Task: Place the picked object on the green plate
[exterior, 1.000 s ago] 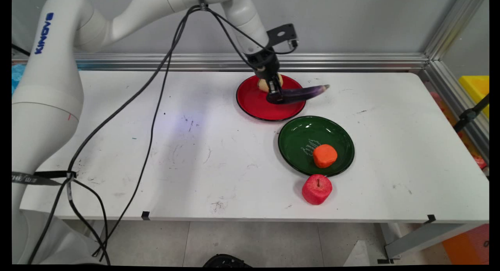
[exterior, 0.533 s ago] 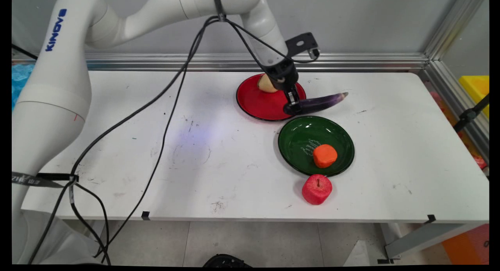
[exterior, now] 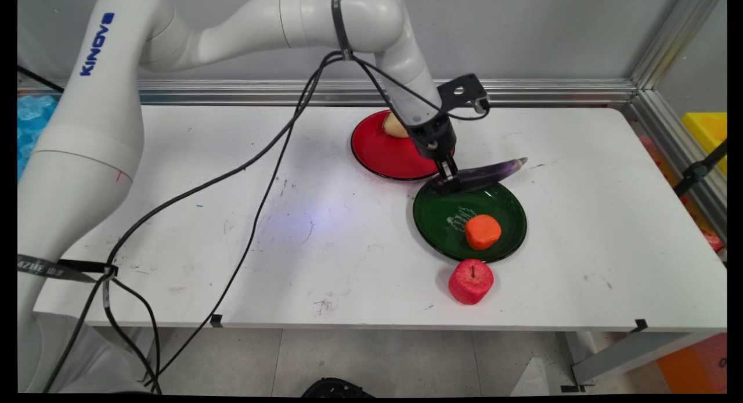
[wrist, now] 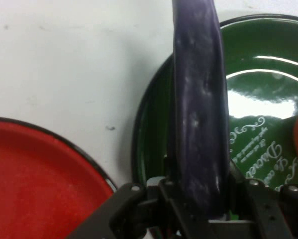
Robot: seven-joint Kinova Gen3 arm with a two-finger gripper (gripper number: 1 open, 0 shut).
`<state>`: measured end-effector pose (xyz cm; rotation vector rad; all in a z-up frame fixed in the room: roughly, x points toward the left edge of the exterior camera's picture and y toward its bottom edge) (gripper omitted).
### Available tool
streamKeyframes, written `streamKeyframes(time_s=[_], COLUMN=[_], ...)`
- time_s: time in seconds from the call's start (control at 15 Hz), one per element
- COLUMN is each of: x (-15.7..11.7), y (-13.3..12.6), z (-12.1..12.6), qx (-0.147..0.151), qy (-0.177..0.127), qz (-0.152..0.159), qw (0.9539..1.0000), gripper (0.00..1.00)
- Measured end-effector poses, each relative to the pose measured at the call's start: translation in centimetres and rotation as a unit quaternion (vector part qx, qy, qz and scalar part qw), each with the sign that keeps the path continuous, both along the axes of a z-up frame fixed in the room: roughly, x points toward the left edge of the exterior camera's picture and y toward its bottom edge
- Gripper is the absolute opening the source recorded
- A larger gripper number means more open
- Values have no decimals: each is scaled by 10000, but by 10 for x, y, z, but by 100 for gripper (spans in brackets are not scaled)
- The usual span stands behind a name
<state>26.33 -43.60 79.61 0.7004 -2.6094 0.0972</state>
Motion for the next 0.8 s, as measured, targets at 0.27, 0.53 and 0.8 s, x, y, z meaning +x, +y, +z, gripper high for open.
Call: streamKeyframes(time_s=[0.27, 0.53, 0.8], x=[-9, -13, -12], y=[10, 17, 18], z=[-10, -14, -10], qx=[67, 117, 115], qy=[28, 30, 7], qz=[49, 74, 113], qw=[10000, 9999, 9999], gripper=[0, 100, 100])
